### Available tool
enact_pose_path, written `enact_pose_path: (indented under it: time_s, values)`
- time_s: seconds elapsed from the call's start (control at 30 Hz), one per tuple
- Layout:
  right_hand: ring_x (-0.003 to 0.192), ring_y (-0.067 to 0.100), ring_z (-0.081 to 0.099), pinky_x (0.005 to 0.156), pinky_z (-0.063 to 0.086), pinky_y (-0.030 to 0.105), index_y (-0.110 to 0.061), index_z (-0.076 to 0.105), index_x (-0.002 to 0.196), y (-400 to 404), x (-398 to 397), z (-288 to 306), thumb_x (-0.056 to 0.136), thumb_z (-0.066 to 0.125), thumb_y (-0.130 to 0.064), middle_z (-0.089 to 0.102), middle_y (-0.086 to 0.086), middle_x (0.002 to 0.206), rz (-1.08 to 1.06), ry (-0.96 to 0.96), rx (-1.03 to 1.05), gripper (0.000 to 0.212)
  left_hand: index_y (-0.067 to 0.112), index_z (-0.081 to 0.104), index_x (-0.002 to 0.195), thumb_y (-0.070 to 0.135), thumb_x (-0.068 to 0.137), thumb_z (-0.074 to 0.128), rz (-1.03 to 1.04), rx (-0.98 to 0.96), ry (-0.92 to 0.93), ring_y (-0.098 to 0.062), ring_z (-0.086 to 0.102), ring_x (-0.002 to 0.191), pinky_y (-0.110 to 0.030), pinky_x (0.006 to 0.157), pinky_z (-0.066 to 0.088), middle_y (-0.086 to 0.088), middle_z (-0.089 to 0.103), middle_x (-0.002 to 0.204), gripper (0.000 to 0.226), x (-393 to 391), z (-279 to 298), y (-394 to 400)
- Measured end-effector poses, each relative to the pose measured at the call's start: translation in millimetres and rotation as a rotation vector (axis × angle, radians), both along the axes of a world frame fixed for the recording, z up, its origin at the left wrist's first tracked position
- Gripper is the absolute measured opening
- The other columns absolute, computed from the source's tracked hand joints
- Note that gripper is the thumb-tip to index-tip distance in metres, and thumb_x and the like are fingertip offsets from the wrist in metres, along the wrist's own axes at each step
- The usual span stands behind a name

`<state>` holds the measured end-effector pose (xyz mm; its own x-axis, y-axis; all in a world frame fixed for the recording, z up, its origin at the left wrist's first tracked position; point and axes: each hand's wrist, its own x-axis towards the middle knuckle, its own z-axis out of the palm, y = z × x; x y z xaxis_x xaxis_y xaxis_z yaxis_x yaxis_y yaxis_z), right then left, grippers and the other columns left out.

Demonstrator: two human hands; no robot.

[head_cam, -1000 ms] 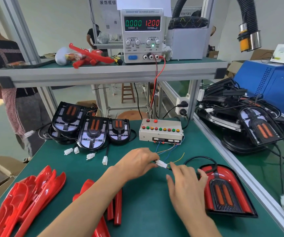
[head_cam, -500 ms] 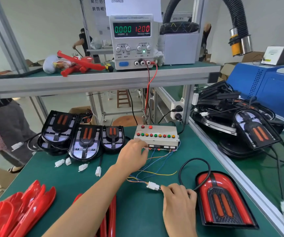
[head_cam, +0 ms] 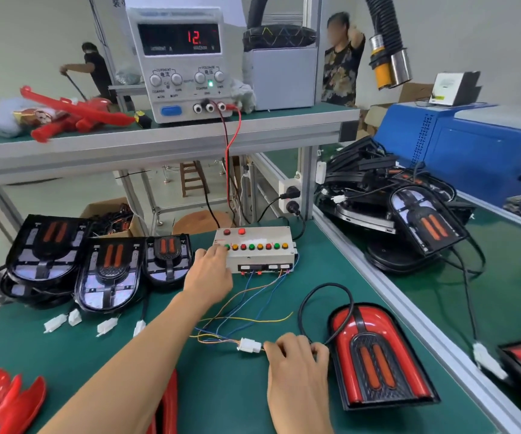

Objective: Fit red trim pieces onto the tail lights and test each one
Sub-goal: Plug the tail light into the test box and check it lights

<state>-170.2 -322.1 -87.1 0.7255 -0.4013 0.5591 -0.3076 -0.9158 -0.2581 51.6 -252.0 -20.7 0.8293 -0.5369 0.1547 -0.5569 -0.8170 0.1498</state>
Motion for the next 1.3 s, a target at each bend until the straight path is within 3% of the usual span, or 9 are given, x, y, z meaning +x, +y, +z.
enact_pose_path:
  time_s: [0.27, 0.4, 0.6, 0.73, 0.87, 1.03, 1.3]
  values:
    - [0.070, 0.017, 0.058, 0.081, 0.030, 0.037, -0.028, 0.075, 0.079, 4.2, -9.4, 10.1, 0.051, 0.091, -0.010, 0.056, -0.008, 0.075, -0.001, 0.125, 0.032, 0.036, 0.004, 0.032, 0.149, 0.018, 0.100, 0.046, -0.003, 0.139, -0.022, -0.036, 0.041, 0.127, -0.041, 0.112, 0.034, -0.014, 0.040, 0.153, 0.053, -2.8, 1.2, -3.9]
    - [0.072, 0.016, 0.057, 0.081, 0.031, 0.035, -0.029, 0.074, 0.079, 5.0, -11.1, 12.8, 0.050, 0.088, -0.010, 0.055, -0.008, 0.076, 0.001, 0.165, 0.054, 0.037, 0.003, 0.032, 0.151, 0.015, 0.099, 0.046, -0.010, 0.135, -0.014, -0.036, 0.041, 0.129, -0.041, 0.112, 0.033, -0.014, 0.038, 0.154, 0.055, -3.8, 2.8, -3.5]
    - [0.073, 0.016, 0.057, 0.081, 0.049, 0.033, -0.029, 0.074, 0.080, 4.2, -13.2, 13.2, 0.051, 0.086, -0.011, 0.055, -0.008, 0.078, 0.023, 0.162, 0.102, 0.036, 0.000, 0.038, 0.144, 0.012, 0.098, 0.047, -0.018, 0.133, -0.046, -0.038, 0.046, 0.122, -0.041, 0.106, 0.033, -0.019, 0.047, 0.145, 0.048, -7.3, 3.6, -3.4]
    - [0.073, 0.015, 0.057, 0.083, 0.044, 0.034, -0.029, 0.075, 0.081, 4.2, -13.1, 12.8, 0.054, 0.088, -0.011, 0.055, -0.009, 0.078, 0.017, 0.164, 0.100, 0.035, 0.001, 0.037, 0.143, 0.012, 0.097, 0.046, -0.023, 0.161, -0.048, -0.037, 0.047, 0.121, -0.040, 0.107, 0.033, -0.018, 0.048, 0.144, 0.048, -5.5, 4.6, -4.9]
    - [0.072, 0.015, 0.057, 0.078, 0.052, 0.033, -0.029, 0.075, 0.080, 4.4, -13.7, 13.9, 0.049, 0.090, -0.010, 0.055, -0.008, 0.076, 0.021, 0.148, 0.106, 0.039, 0.003, 0.039, 0.143, 0.012, 0.097, 0.047, -0.024, 0.152, -0.045, -0.037, 0.047, 0.121, -0.041, 0.106, 0.034, -0.017, 0.049, 0.143, 0.048, -3.5, 5.0, -4.3]
    - [0.072, 0.018, 0.057, 0.082, 0.031, 0.035, -0.026, 0.073, 0.080, 3.9, -12.0, 10.8, 0.051, 0.084, -0.005, 0.054, -0.007, 0.077, -0.009, 0.122, 0.048, 0.037, 0.004, 0.036, 0.149, 0.013, 0.097, 0.047, -0.047, 0.157, -0.089, -0.038, 0.044, 0.130, -0.041, 0.111, 0.031, -0.018, 0.041, 0.151, 0.054, -2.9, 2.6, -4.2]
    - [0.072, 0.018, 0.056, 0.082, 0.030, 0.036, -0.025, 0.073, 0.080, 3.4, -11.1, 7.8, 0.054, 0.084, -0.004, 0.054, -0.006, 0.077, -0.002, 0.094, 0.036, 0.036, 0.018, 0.020, 0.159, 0.017, 0.098, 0.046, 0.007, 0.179, -0.026, -0.042, 0.034, 0.131, -0.048, 0.109, 0.035, -0.016, 0.026, 0.159, 0.066, -8.1, 1.0, -10.0]
